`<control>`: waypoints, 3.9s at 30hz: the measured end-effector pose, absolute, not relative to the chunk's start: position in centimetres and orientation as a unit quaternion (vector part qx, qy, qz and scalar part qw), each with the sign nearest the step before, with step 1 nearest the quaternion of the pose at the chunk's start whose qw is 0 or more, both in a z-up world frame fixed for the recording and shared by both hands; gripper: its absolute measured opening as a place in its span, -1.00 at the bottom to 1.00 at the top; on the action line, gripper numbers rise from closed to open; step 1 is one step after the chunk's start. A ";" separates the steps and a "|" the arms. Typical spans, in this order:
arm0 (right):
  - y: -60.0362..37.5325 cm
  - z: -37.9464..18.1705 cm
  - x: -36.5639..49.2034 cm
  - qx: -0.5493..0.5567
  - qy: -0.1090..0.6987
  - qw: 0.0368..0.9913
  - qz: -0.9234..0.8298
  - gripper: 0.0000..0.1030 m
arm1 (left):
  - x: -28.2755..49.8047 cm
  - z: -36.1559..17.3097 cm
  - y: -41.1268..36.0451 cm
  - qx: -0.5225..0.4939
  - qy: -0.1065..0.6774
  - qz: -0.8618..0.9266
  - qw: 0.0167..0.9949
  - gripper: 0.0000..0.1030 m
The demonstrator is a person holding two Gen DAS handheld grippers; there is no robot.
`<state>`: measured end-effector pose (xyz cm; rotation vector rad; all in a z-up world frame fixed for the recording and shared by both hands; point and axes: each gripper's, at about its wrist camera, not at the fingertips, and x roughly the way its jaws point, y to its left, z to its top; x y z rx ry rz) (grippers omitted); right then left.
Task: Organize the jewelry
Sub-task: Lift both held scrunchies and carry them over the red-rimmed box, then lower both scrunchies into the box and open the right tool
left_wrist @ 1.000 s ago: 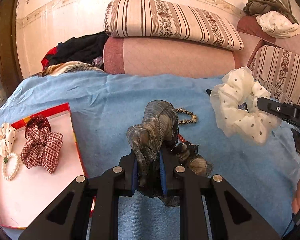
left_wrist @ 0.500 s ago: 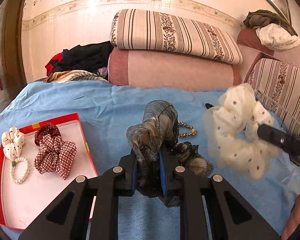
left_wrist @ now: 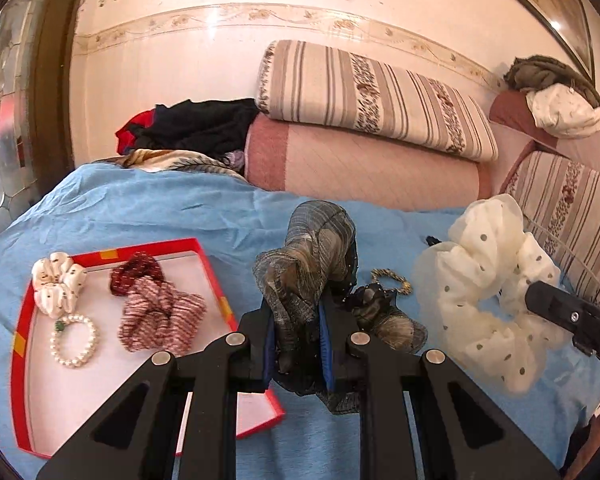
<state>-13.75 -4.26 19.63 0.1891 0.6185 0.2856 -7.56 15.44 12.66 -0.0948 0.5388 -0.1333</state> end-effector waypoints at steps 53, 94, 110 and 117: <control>13.6 12.9 -8.2 0.111 0.414 0.856 0.289 -0.79 | -11.8 8.6 33.9 -0.109 0.334 0.110 0.930 -0.66; 15.4 8.6 -5.1 0.056 0.452 0.857 0.242 -0.79 | -10.6 5.9 33.8 -0.073 0.371 0.148 0.914 -0.65; 15.5 8.7 -5.1 0.058 0.453 0.856 0.242 -0.63 | -10.5 6.0 34.1 -0.090 0.366 0.147 0.915 -0.44; 15.4 9.1 -5.4 0.060 0.452 0.855 0.249 -0.57 | -10.4 6.3 33.6 -0.088 0.362 0.147 0.916 -0.31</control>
